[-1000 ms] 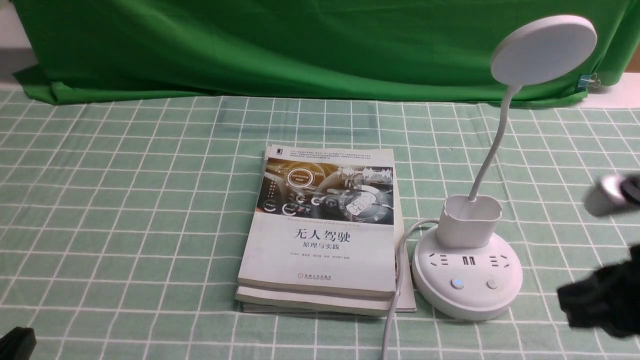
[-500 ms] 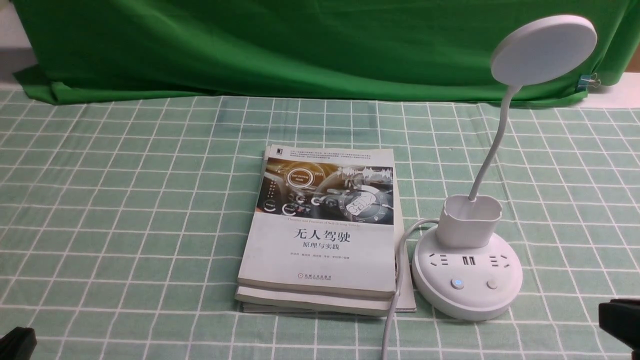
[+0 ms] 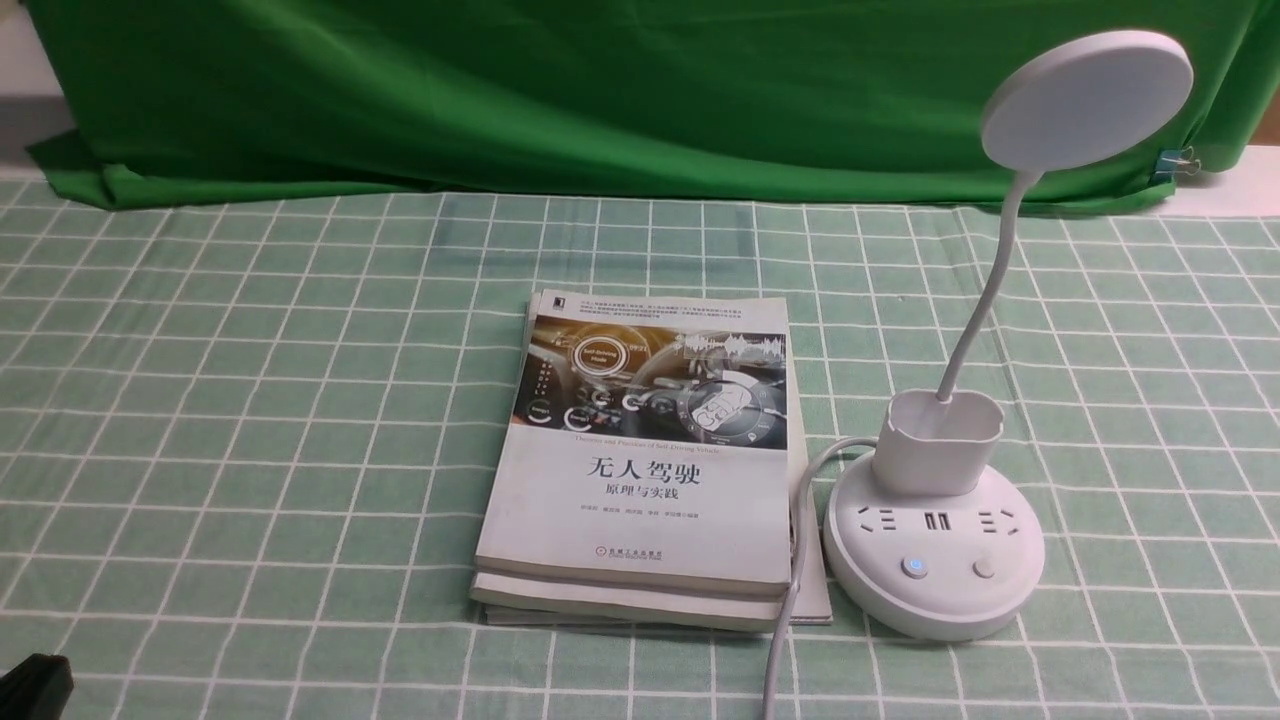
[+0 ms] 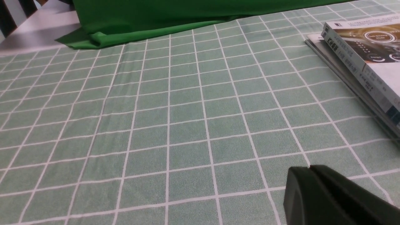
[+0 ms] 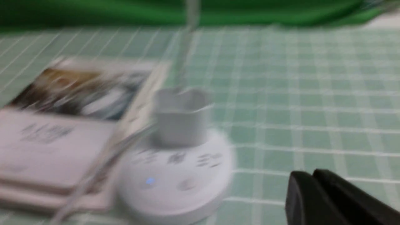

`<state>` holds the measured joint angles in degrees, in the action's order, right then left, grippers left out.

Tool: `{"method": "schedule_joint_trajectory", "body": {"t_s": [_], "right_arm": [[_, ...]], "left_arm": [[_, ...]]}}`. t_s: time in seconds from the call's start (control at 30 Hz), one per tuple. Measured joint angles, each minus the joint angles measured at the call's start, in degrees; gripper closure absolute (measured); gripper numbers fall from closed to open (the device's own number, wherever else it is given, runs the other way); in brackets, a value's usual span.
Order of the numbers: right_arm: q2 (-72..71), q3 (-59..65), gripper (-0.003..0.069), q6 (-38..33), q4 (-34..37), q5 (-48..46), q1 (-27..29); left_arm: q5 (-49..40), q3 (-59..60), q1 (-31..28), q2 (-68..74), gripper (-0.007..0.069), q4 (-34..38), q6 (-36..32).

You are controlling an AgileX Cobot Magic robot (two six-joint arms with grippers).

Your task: Turn off the desk lamp on the blue coffee tablecloth by hand.

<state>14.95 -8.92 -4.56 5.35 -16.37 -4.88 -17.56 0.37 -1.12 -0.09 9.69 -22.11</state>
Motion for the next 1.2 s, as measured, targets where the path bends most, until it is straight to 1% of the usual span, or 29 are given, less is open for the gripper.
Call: {"method": "schedule_joint_trajectory", "body": {"t_s": [0.07, 0.1, 0.17, 0.27, 0.47, 1.2], "right_arm": [[-4.19, 4.06, 0.062, -0.38, -0.13, 2.19, 2.24], [-4.19, 4.06, 0.062, -0.38, -0.13, 2.19, 2.24], [-8.38, 7.79, 0.062, -0.78, -0.13, 3.09, 4.11], [-11.2, 9.24, 0.062, -0.97, -0.18, 3.2, 4.93], [-14.86, 9.3, 0.062, -1.21, -0.6, 3.29, 5.04], [-14.86, 9.3, 0.0601, -1.15, -0.66, 3.05, 5.04]], "left_arm": [[0.0, 0.0, 0.0, 0.0, 0.0624, 0.0, 0.0], [0.0, 0.0, 0.0, 0.0, 0.0624, 0.0, 0.0], [0.0, 0.0, 0.0, 0.0, 0.0624, 0.0, 0.0], [0.0, 0.0, 0.0, 0.0, 0.0624, 0.0, 0.0], [0.0, 0.0, 0.0, 0.0, 0.0624, 0.0, 0.0], [0.0, 0.0, 0.0, 0.0, 0.0624, 0.0, 0.0]]}}
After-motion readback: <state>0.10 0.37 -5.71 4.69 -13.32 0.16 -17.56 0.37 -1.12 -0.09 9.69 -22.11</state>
